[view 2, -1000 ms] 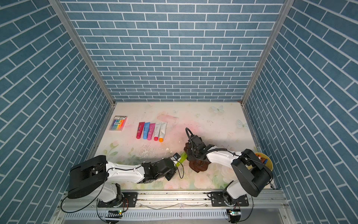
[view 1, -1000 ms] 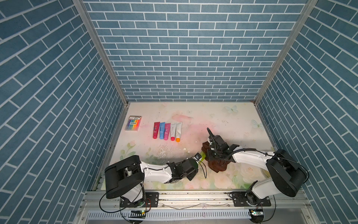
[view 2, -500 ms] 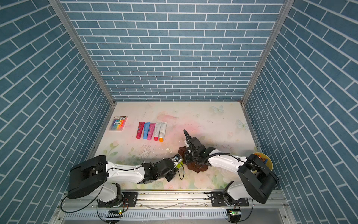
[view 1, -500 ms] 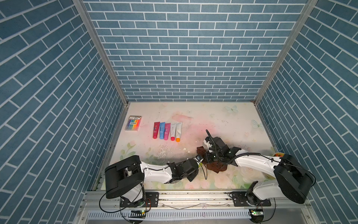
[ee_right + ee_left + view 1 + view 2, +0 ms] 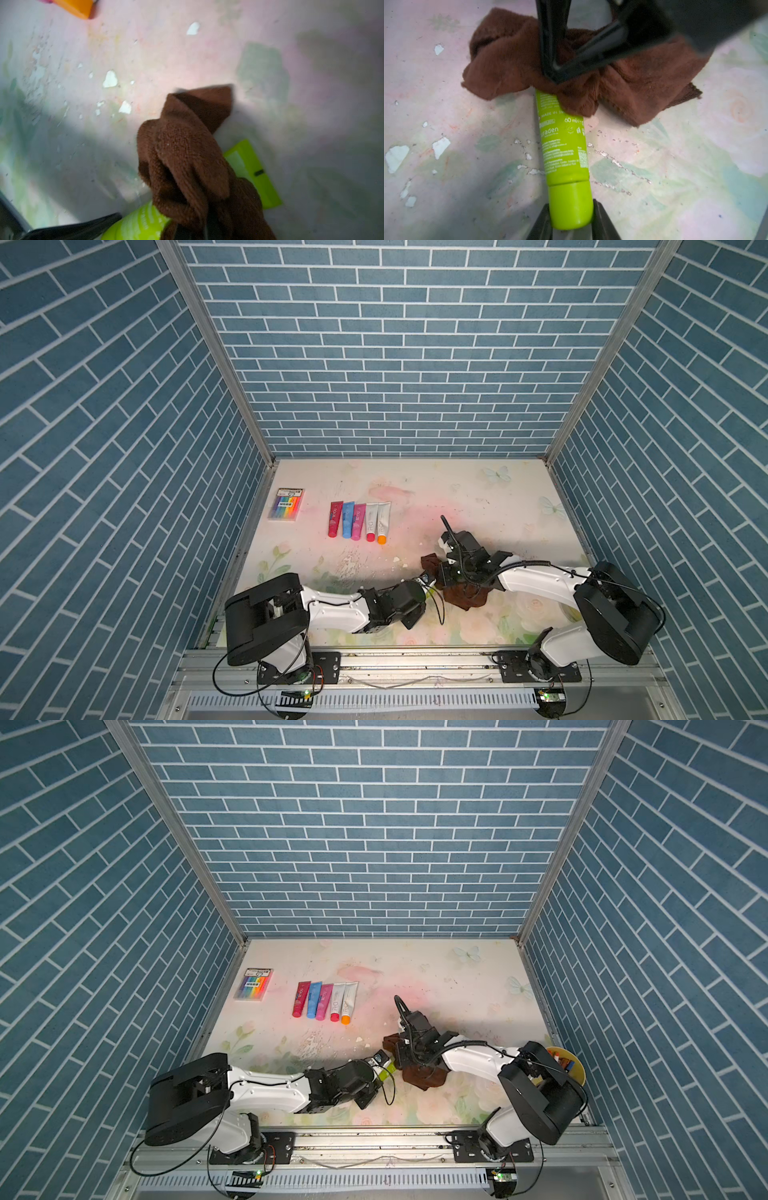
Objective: Wipe the surface of the toothpaste tube
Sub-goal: Wipe the dirt from the toothpaste tube.
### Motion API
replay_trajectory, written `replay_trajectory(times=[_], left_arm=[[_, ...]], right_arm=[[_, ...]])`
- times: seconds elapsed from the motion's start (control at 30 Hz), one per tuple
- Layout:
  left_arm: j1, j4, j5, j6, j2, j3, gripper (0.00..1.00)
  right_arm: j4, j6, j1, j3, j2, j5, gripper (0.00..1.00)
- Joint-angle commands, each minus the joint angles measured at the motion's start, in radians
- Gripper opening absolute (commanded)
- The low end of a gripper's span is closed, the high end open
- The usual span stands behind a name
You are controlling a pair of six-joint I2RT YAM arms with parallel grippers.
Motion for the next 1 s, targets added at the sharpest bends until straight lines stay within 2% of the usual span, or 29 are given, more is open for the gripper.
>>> replay_trajectory(times=[0.0, 0.17, 0.3, 0.47, 0.63, 0.87, 0.97], left_arm=[[-0.010, -0.038, 0.027, 0.010, 0.013, 0.003, 0.00], [-0.011, -0.039, 0.026, 0.010, 0.014, 0.005, 0.00], [-0.011, -0.039, 0.026, 0.010, 0.015, 0.005, 0.00], [-0.011, -0.039, 0.027, 0.010, 0.018, 0.007, 0.00], [-0.012, -0.039, 0.026, 0.011, 0.021, 0.008, 0.00], [-0.014, -0.041, 0.025, 0.010, 0.017, 0.008, 0.00], [-0.013, -0.041, 0.025, 0.010, 0.016, 0.008, 0.00]], right_arm=[[-0.185, 0.027, -0.065, -0.037, 0.059, 0.280, 0.00], [-0.164, 0.026, -0.085, -0.053, 0.028, 0.279, 0.00], [-0.066, -0.012, -0.067, -0.083, -0.052, 0.086, 0.00], [-0.052, -0.008, 0.056, -0.053, -0.144, -0.005, 0.00], [0.060, 0.028, 0.096, -0.056, -0.135, -0.105, 0.00], [0.078, 0.036, 0.101, -0.040, -0.031, -0.101, 0.00], [0.003, 0.032, 0.100, -0.025, 0.005, -0.038, 0.00]])
